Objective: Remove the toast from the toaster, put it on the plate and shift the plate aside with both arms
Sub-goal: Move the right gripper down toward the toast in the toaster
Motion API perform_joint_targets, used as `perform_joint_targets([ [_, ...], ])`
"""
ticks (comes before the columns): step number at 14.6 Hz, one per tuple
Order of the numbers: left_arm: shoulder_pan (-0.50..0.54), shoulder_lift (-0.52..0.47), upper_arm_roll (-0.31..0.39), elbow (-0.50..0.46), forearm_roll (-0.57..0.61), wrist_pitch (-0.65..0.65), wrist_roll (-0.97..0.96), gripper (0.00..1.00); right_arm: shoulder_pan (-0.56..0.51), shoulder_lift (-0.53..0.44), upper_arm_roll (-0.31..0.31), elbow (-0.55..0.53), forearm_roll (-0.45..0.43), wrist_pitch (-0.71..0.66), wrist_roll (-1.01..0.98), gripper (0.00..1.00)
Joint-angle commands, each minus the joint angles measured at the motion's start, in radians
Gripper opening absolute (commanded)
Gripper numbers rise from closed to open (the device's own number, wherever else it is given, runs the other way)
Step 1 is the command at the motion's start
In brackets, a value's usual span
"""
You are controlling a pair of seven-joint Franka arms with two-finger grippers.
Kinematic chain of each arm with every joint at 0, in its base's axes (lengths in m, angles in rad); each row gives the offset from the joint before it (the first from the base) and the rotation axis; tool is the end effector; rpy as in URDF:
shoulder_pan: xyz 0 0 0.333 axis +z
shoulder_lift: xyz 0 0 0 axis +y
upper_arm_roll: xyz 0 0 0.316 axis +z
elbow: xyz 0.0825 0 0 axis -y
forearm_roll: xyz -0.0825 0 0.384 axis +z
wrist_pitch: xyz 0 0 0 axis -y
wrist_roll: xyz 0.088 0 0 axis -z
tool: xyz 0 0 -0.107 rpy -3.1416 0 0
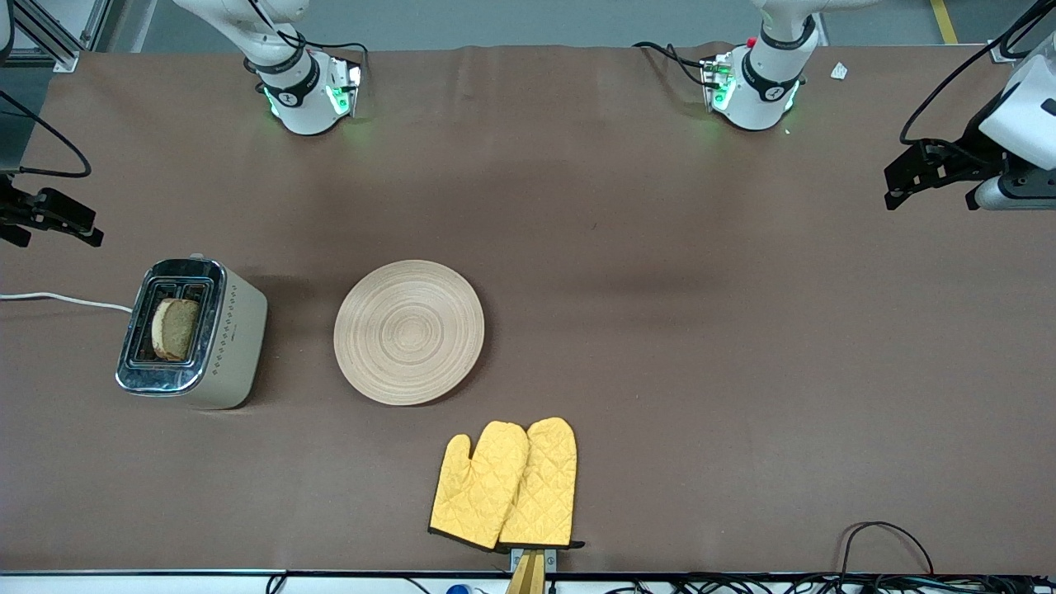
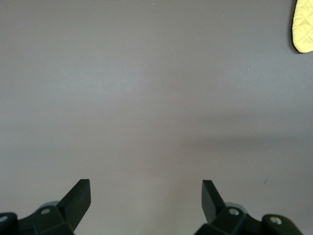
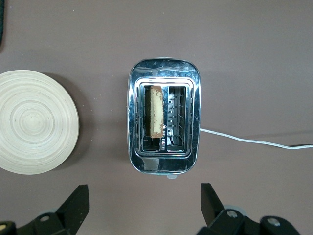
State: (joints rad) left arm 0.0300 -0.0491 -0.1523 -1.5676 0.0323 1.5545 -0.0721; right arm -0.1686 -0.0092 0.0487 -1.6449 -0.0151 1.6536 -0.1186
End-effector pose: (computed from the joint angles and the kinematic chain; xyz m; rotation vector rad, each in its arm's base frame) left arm 0.5342 -0.0644 0.6511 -3.1040 0.0761 -0.0607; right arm 0.5539 -0.0681 0.6018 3.1240 -0.0003 0.0249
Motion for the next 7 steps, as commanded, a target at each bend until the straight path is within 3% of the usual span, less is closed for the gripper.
perform_joint_targets([
  [1, 0.001, 0.008, -0.001, 0.026, 0.014, -0.017, 0.017, 1.00, -0.006, -0.035, 0.005, -0.039, 0.023, 0.014, -0.012, 1.00],
  [7, 0.001, 0.009, -0.001, 0.027, 0.012, -0.017, 0.006, 1.00, -0.008, -0.032, 0.004, -0.053, 0.023, 0.015, -0.012, 1.00],
])
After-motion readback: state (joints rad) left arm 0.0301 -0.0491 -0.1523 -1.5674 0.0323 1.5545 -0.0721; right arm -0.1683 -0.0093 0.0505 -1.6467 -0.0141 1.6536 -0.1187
